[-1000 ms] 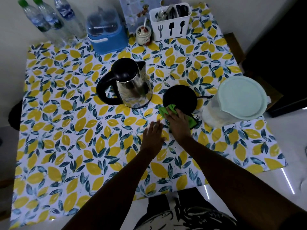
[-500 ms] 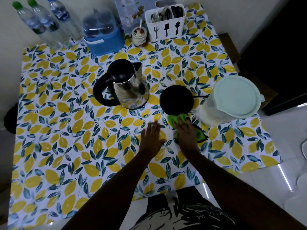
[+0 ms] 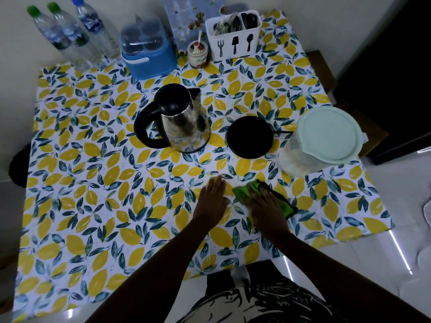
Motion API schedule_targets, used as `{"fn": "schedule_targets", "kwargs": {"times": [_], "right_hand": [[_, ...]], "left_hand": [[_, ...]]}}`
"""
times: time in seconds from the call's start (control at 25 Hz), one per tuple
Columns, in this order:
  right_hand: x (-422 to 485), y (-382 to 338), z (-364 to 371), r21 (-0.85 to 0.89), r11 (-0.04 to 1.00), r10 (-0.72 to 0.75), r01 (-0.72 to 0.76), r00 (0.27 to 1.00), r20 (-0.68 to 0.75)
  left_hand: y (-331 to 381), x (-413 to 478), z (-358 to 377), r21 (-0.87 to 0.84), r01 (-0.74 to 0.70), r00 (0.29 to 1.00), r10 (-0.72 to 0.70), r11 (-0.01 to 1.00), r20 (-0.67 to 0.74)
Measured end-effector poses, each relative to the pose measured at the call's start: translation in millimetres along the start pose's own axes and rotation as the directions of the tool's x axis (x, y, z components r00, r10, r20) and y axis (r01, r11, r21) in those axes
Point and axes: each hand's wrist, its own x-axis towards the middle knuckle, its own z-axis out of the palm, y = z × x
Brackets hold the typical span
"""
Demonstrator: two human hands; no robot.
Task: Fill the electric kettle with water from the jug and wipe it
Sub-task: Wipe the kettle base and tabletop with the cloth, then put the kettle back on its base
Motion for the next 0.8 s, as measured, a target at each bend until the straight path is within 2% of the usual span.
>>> {"fn": "schedule_targets", "kwargs": {"times": [0.12, 0.24, 0.4, 0.48, 0.64, 0.72, 0.8], "right_hand": [[-24, 24, -9, 0.084, 0.961, 0.267, -0.263, 0.963, -0.041], [-39, 29, -15, 0.025, 0.94, 0.341, -0.341, 0.94, -0.014], [-42, 29, -21, -0.014, 0.949, 0.316, -0.316, 0.948, 0.028], [-41, 24, -26, -0.01, 0.946, 0.322, -0.323, 0.946, -0.014], [-27, 3, -44, 0.06, 0.948, 0.319, -0.313, 0.936, -0.149], [-10, -11, -54, 0.104, 0.968, 0.244, -0.227, 0.949, -0.201], [19, -26, -68, 0.158, 0.985, 0.111, -0.064, 0.947, -0.302]], "left_hand": [[6, -10, 7, -0.005, -0.054, 0.999, 0.054, 0.999, 0.003], [24, -17, 10, 0.048, -0.133, 0.991, 0.133, 0.99, 0.014], [42, -27, 11, 0.071, -0.132, 0.991, 0.131, 0.989, 0.009], [40, -30, 9, 0.067, -0.135, 0.991, 0.135, 0.989, 0.0], [31, -34, -11, 0.025, -0.137, 0.985, 0.139, 0.99, -0.106], [23, -35, -24, 0.002, -0.128, 0.977, 0.126, 0.992, -0.174], [13, -35, -37, -0.015, -0.114, 0.959, 0.106, 0.993, -0.264]]}}
